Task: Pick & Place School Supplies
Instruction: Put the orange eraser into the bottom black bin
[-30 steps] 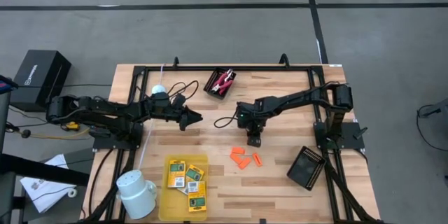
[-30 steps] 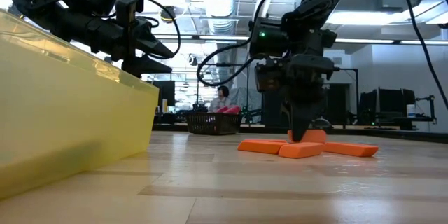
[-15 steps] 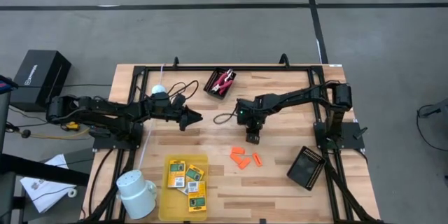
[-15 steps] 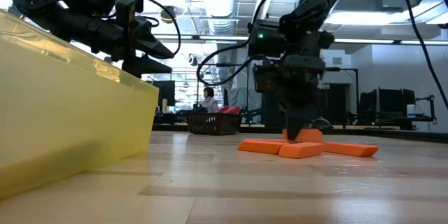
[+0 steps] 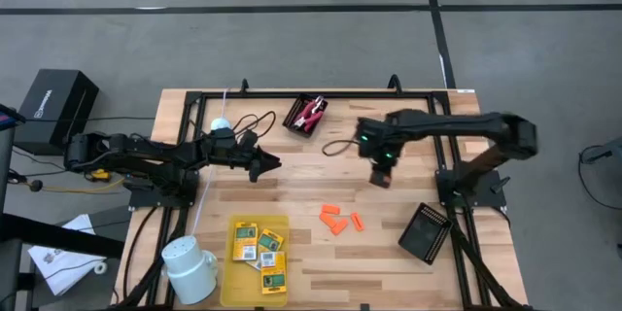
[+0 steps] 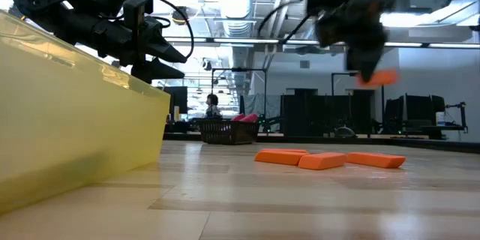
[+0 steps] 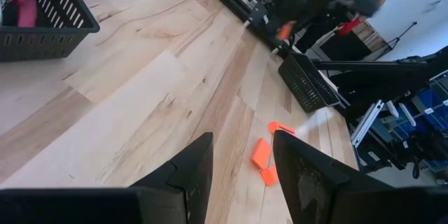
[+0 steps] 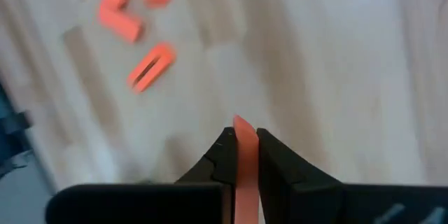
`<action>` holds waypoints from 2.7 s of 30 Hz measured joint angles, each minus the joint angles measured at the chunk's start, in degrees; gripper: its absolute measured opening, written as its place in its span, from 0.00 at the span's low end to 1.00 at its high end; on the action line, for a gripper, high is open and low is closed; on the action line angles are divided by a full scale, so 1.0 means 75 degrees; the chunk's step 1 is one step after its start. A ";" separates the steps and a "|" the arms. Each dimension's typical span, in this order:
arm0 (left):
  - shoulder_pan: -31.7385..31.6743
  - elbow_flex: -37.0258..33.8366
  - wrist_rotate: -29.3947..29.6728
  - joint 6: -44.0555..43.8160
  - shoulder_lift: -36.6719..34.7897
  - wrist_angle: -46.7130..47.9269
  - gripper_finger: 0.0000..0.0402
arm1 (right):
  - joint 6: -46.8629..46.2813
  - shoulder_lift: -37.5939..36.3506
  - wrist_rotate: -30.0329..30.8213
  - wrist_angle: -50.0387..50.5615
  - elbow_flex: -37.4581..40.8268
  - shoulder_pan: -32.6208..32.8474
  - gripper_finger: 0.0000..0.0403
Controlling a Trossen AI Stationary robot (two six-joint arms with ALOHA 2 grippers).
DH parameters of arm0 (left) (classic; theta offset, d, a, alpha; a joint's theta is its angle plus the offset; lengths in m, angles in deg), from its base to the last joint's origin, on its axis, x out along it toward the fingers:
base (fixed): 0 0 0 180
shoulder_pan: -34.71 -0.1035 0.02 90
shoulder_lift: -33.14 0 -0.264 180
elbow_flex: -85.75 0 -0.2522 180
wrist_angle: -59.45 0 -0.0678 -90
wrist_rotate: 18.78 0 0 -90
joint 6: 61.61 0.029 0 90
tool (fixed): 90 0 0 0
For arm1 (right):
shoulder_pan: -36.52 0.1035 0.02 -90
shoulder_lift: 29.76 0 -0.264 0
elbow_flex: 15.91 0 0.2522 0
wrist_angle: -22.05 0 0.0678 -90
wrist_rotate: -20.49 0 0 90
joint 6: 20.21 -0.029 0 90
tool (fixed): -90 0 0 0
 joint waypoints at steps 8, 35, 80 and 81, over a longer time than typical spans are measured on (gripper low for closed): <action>-0.0001 0.0000 0.0000 0.0009 0.0000 -0.0004 0.36 | -0.4050 -0.2397 0.0082 0.0292 0.1194 0.1935 0.05; -0.0003 -0.0003 0.0000 -0.0038 0.0000 -0.0007 0.36 | -1.1929 -0.2470 0.1890 -0.3210 0.4145 0.7061 0.05; -0.0003 -0.0003 0.0003 -0.0356 0.0000 -0.0059 0.36 | -0.8339 -0.3404 0.4654 -0.5343 0.2996 0.4152 0.04; -0.0003 -0.0003 0.0003 -0.0423 0.0000 -0.0054 0.36 | -0.8171 -0.3244 0.4464 -0.5342 0.2996 0.3962 0.03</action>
